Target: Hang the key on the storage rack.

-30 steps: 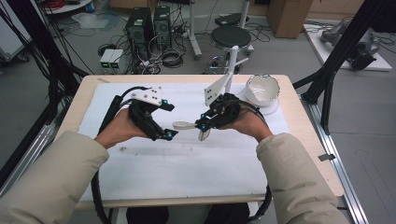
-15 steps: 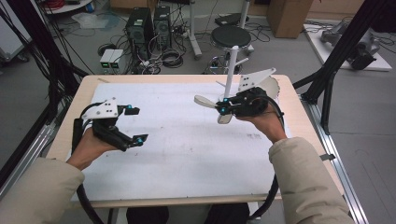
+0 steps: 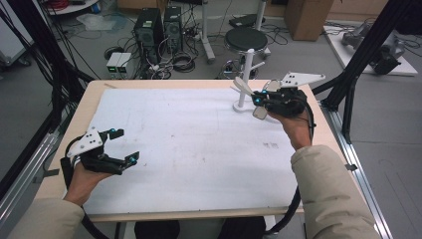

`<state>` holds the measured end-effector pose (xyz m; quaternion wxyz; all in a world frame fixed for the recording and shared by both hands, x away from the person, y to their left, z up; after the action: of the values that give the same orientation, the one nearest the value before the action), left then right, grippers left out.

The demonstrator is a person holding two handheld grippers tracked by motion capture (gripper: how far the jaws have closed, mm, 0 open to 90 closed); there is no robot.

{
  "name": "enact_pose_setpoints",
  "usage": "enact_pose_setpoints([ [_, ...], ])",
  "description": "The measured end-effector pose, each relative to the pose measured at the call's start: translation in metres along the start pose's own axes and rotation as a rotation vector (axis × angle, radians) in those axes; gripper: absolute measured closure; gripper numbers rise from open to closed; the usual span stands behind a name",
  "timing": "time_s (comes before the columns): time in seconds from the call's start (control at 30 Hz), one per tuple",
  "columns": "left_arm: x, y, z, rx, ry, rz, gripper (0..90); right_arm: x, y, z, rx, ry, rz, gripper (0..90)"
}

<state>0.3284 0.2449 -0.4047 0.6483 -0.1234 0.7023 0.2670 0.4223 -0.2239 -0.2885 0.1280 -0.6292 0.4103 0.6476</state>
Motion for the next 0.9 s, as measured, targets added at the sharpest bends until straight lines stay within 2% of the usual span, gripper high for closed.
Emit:
enact_pose_setpoints([
  [0.13, 0.012, 0.006, 0.003, -0.040, 0.000, -0.047, 1.7, 0.000, -0.001, -0.006, 0.077, -0.015, 0.002, 82.5],
  [0.23, 0.021, 0.010, 0.004, -0.067, 0.000, -0.064, 1.7, 0.001, -0.003, -0.008, 0.107, -0.018, 0.002, 82.5],
  [0.33, 0.031, 0.013, 0.007, -0.095, 0.027, -0.087, 1.7, 0.004, -0.007, -0.012, 0.140, -0.022, 0.003, 82.4],
  [0.4, 0.036, 0.016, 0.007, -0.106, 0.033, -0.102, 1.7, 0.006, -0.009, -0.014, 0.143, -0.048, 0.004, 82.4],
  [0.5, 0.042, 0.018, 0.006, -0.116, 0.020, -0.115, 1.7, 0.010, -0.012, -0.017, 0.161, -0.054, 0.003, 82.4],
  [0.53, 0.043, 0.019, 0.006, -0.118, 0.015, -0.109, 1.7, 0.011, -0.013, -0.019, 0.171, -0.035, -0.007, 82.4],
  [0.63, 0.048, 0.019, 0.004, -0.125, 0.004, -0.116, 1.7, 0.016, -0.018, -0.022, 0.196, -0.058, 0.017, 82.4],
  [0.73, 0.053, 0.018, 0.003, -0.132, 0.007, -0.112, 1.7, 0.020, -0.024, -0.025, 0.210, -0.060, 0.017, 82.4],
  [0.9, 0.054, 0.021, 0.003, -0.148, 0.017, -0.137, 1.8, 0.023, -0.032, -0.028, 0.224, -0.071, 0.028, 82.4],
])
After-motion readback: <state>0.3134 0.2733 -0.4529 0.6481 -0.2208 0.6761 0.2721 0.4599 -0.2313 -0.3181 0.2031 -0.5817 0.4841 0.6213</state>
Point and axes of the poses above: each handheld gripper's, and its own axes: y roughly backward along the jaws, x roughly out of its underside, z roughly to its left, the point moved 4 cm from there along -y, roughly forward along the jaws, and after that the axes turned 9 degrees about x, right-handed, at the moved point
